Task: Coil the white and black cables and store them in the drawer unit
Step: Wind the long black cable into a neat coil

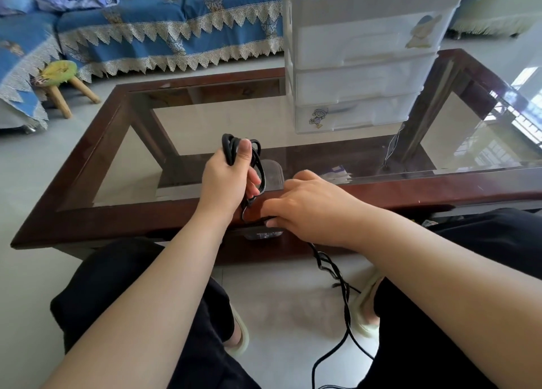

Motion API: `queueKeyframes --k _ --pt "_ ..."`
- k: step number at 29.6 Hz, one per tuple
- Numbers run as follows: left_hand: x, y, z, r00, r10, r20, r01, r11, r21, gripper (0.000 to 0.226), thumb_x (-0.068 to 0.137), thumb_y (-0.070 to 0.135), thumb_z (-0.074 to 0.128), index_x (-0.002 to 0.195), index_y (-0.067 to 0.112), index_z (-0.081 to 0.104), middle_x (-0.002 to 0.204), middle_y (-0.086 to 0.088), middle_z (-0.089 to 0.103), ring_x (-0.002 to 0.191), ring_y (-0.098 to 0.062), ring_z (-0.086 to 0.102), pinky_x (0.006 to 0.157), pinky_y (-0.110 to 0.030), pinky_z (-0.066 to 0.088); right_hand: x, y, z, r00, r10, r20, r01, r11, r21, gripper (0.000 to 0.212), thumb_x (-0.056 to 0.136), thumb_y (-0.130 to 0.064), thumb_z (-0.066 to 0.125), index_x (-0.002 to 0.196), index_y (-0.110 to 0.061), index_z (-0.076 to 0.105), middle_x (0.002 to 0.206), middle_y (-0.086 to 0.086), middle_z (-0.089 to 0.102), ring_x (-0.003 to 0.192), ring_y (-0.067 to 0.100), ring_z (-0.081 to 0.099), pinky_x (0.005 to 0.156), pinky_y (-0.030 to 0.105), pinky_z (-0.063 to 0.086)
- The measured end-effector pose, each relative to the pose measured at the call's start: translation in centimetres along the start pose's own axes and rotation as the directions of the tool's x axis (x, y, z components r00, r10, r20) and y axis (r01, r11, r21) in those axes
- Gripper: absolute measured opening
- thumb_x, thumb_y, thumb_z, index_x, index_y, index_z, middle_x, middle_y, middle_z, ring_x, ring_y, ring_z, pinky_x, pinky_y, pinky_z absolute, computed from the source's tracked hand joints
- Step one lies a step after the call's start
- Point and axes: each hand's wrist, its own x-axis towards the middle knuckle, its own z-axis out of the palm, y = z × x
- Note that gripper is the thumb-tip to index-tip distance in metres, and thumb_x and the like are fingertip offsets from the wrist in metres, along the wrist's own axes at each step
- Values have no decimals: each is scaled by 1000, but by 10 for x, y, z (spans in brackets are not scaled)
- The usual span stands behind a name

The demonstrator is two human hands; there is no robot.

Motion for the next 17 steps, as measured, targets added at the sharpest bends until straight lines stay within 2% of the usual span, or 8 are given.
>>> queueKeyframes --k 2,6,9,12,15,17 --pt "-2 -1 1 998 2 67 -4 1000 25 52 92 56 39 75 9 54 45 4 58 39 -9 55 45 -19 48 3 3 -4 1000 5 -23 -5 1000 14 24 98 -42 39 107 -28 56 84 -6 67 91 21 55 93 39 36" --pt "-3 0 3 994 -7 110 -7 992 125 62 89 61 36 68 5 51 41 1 54 37 -7 52 44 -14 42 6 10 -11 986 7 -167 2 999 52 17 88 -37 53 84 -22 62 72 -6 62 78 23 57 84 42 44" --pt "-5 1 5 984 -37 176 4 982 188 55 94 57 33 67 11 48 40 4 54 36 -3 51 47 -16 41 8 13 -16 990 60 -128 -53 997 57 23 88 -44 55 88 -22 63 80 -6 57 89 22 55 86 39 39" --pt "-12 4 8 931 -111 347 68 989 133 61 95 58 22 68 10 48 46 -3 52 37 -12 54 43 -21 46 10 20 -23 982 150 -111 -142 987 77 34 84 -56 53 90 -24 62 84 -10 45 96 19 51 87 35 36" --pt "-16 9 7 875 -167 455 119 984 134 72 84 69 10 57 19 54 45 -7 53 40 -17 53 47 -22 47 13 27 -25 972 223 -75 -215 971 103 41 82 -64 51 91 -26 60 88 -13 45 99 14 47 82 29 31" --pt "-16 8 5 850 -185 493 119 979 162 72 76 75 8 62 27 59 44 -5 51 40 -17 50 50 -24 47 14 29 -22 970 226 -87 -216 970 113 43 81 -65 52 91 -25 60 88 -13 45 97 14 47 77 28 31"
